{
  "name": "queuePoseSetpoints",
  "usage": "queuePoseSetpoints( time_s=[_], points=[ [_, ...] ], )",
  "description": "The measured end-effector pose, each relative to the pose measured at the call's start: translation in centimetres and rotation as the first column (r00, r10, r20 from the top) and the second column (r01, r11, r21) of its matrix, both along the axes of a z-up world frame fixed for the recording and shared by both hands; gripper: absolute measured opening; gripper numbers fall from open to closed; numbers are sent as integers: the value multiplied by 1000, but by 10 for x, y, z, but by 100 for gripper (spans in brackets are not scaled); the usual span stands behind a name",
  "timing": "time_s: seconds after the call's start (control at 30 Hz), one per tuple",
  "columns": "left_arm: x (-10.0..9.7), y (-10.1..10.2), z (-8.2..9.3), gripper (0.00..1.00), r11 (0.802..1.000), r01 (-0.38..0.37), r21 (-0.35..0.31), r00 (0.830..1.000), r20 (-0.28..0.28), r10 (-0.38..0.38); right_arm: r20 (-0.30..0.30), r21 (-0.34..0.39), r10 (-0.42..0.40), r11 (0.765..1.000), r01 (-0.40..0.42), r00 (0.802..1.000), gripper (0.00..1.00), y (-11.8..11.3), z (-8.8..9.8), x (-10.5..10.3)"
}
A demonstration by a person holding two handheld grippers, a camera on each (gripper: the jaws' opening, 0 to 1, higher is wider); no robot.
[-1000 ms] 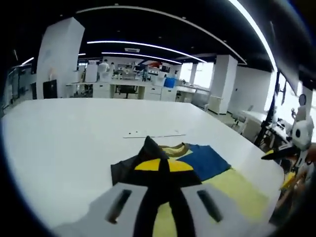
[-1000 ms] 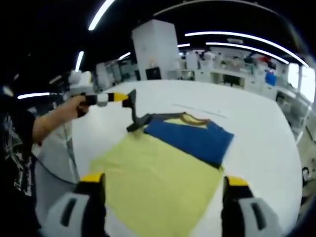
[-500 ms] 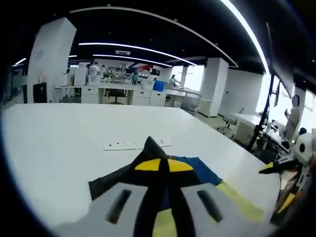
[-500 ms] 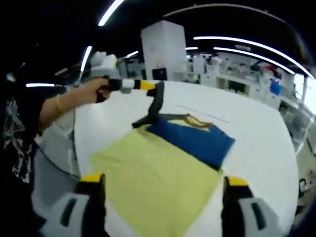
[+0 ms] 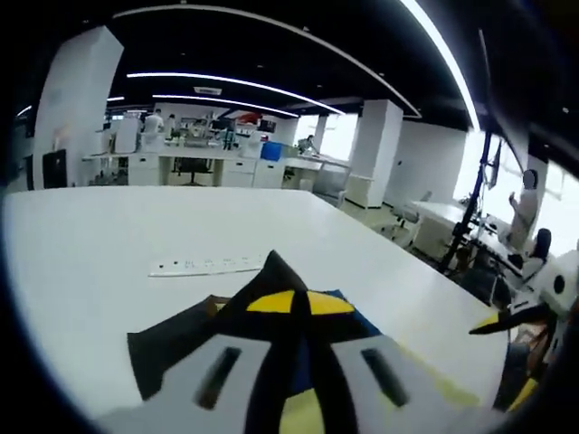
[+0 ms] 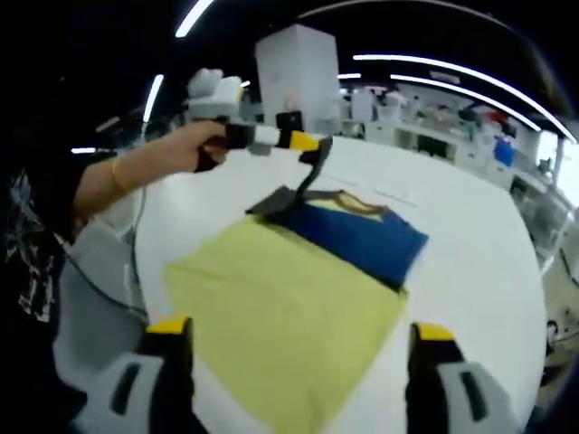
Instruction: Fold the garment on the visible template until the final outline fits inside the template.
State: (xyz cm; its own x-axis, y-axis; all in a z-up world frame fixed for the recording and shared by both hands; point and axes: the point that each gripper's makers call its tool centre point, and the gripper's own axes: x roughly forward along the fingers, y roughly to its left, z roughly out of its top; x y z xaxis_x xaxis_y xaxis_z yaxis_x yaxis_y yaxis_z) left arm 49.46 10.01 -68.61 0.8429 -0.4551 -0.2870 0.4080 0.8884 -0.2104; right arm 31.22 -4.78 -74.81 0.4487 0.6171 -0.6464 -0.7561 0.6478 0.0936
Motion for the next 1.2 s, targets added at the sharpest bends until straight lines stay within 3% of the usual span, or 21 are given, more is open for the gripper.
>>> queuePoseSetpoints(
  time_s=[0.37,0.83,1.2],
  points=[
    [6,-29,-13,0,998,64,15,998,-29,-64,-21,-42,13,999,-14,1000,99,0,-14,0],
    [11,-76,-33,0,992,122,25,991,-63,-120,-45,-32,3,999,-4,999,99,-3,-24,1],
    [16,-101,-68,0,987,153,49,981,-125,-146,-62,-34,-8,999,5,998,99,-3,-32,0]
  ],
)
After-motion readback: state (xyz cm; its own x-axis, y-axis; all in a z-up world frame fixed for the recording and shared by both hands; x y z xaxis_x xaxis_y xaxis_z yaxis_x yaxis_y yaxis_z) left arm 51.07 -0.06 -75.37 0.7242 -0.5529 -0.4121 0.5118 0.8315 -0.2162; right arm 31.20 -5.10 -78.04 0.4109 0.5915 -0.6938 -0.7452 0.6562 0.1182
